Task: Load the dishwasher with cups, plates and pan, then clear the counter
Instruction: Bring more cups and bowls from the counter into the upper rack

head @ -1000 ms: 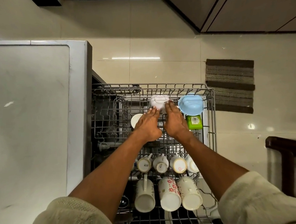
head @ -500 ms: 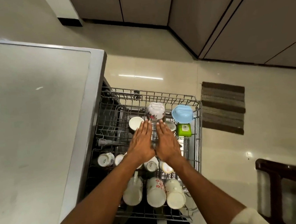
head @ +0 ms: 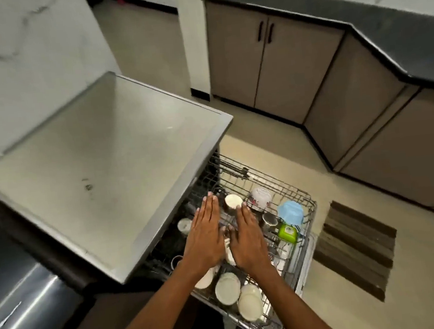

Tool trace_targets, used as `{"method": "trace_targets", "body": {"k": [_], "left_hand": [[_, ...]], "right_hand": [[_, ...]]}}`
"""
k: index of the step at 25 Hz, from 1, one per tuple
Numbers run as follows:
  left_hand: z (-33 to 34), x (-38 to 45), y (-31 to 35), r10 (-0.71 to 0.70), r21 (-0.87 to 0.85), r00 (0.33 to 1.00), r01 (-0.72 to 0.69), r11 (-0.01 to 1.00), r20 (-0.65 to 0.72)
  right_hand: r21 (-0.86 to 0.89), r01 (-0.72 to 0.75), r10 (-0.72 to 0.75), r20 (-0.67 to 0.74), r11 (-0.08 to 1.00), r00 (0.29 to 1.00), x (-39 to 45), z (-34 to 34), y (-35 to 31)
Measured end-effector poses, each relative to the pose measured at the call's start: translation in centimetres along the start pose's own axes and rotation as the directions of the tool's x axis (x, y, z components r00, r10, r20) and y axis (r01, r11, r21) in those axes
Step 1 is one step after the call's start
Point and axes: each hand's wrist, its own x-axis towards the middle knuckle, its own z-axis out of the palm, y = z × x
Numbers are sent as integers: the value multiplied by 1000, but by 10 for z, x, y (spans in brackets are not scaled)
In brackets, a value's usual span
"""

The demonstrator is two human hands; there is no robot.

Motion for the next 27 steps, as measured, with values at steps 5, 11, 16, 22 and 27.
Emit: {"method": "trace_targets", "body": {"k": [5,11,16,22,27], "left_hand": [[-35,-72,-12,-172,48,972,182,982,-159],[-55,-145,-35,-353,-5,895,366,931,-274],[-71,-192,-53,-437,-37,837,451,892,-328],[-85,-246,-88,-516,-92,763,525,846,-390],[-99,-303,-135,-544,-105,717,560,822,-435]], "right_hand": [[-27,282,-281,47,959,959,-37,1,-47],[-44,495,-484,150,868,862,-72,23,-99],[12,598,-588,200,801,784,-95,36,-146],[18,705,-686,248,709,684,-116,72,-201],[23,774,-750,269,633,605,-150,112,-257]]}}
